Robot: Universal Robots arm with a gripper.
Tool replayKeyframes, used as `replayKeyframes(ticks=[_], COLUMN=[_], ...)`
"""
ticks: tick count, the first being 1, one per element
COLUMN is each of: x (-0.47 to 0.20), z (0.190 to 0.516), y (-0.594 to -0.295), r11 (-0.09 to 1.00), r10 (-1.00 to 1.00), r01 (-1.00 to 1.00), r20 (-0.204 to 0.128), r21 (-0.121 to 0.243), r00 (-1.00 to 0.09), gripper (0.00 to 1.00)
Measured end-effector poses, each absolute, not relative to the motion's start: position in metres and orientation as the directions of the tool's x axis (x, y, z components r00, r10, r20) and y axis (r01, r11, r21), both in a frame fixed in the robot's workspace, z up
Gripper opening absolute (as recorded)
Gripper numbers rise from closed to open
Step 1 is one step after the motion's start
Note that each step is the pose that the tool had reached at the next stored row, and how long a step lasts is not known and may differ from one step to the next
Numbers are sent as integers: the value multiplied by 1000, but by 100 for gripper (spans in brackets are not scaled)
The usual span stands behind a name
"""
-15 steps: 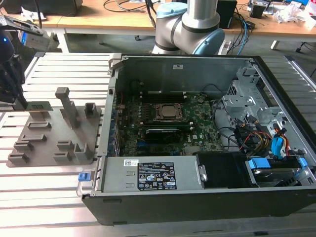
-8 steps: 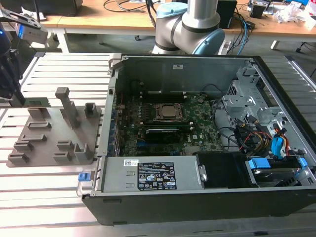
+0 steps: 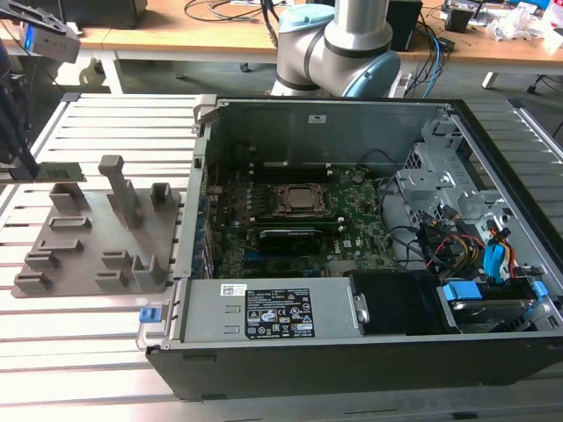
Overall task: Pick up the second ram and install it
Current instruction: 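Pick up the second ram and move it above second insertion slot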
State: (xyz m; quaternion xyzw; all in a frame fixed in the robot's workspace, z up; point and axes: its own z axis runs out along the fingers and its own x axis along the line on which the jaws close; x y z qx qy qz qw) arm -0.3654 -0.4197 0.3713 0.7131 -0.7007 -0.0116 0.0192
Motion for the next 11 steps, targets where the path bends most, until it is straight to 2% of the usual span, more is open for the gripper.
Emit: replayKeyframes(ticks=[11], x=[-365], z=[394], y=[-417], r11=[-17], r10=[-1000], r01=[-999], r20=[22], r21=[44], r00=[18], gripper=[14])
